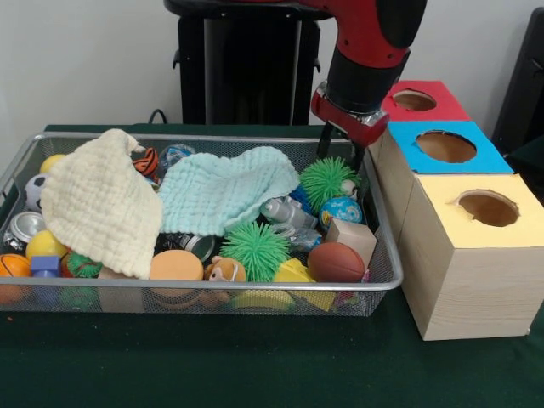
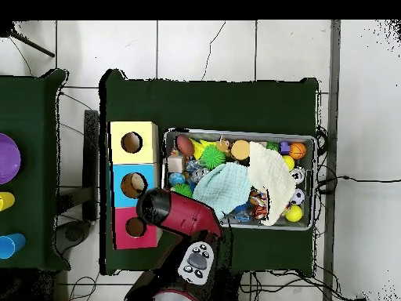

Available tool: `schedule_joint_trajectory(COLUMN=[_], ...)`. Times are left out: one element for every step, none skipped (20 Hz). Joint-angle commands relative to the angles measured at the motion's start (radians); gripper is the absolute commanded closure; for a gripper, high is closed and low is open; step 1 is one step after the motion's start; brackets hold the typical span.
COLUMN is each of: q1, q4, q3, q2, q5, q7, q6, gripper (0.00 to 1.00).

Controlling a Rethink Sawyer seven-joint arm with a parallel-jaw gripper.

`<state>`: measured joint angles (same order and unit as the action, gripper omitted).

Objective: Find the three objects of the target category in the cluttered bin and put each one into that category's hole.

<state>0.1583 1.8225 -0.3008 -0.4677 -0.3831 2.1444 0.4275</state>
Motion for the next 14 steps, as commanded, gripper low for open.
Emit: schedule_joint_trajectory(q1=[-0.036,-0.035,-0.039,-0.043,-0.046,-0.05,-0.055,-0.06,-0.065,-0.068,-0.065,-0.062,-0.07,-0.066], q4=[-0.111,-0.109,-0.095,-0.086,-0.072,-0.059,-0.044,-0.039,-0.034,-0.035,-0.038,-0.04,-0.033,-0.032], q3=[0.076,0.08,0.09,0.097,0.108,0.118,0.132,0.143,0.154,0.158,0.157,0.156,0.17,0.171], q2=[0.027,0.03,0.037,0.041,0.054,0.067,0.087,0.101,0.116,0.126,0.14,0.149,0.162,0.172], q5=[0.019,0.017,0.015,0.014,0.016,0.018,0.019,0.021,0.022,0.024,0.027,0.029,0.029,0.029], q7=[0.095,0.098,0.099,0.098,0.098,0.099,0.108,0.113,0.118,0.119,0.12,0.123,0.13,0.137], q6=[0.057,0.049,0.017,0.0,-0.039,-0.077,-0.144,-0.18,-0.216,-0.23,-0.243,-0.253,-0.289,-0.308], gripper=[0.0,0.0,0.0,0.0,0.0,0.0,0.0,0.0,0.0,0.0,0.0,0.0,0.0,0.0])
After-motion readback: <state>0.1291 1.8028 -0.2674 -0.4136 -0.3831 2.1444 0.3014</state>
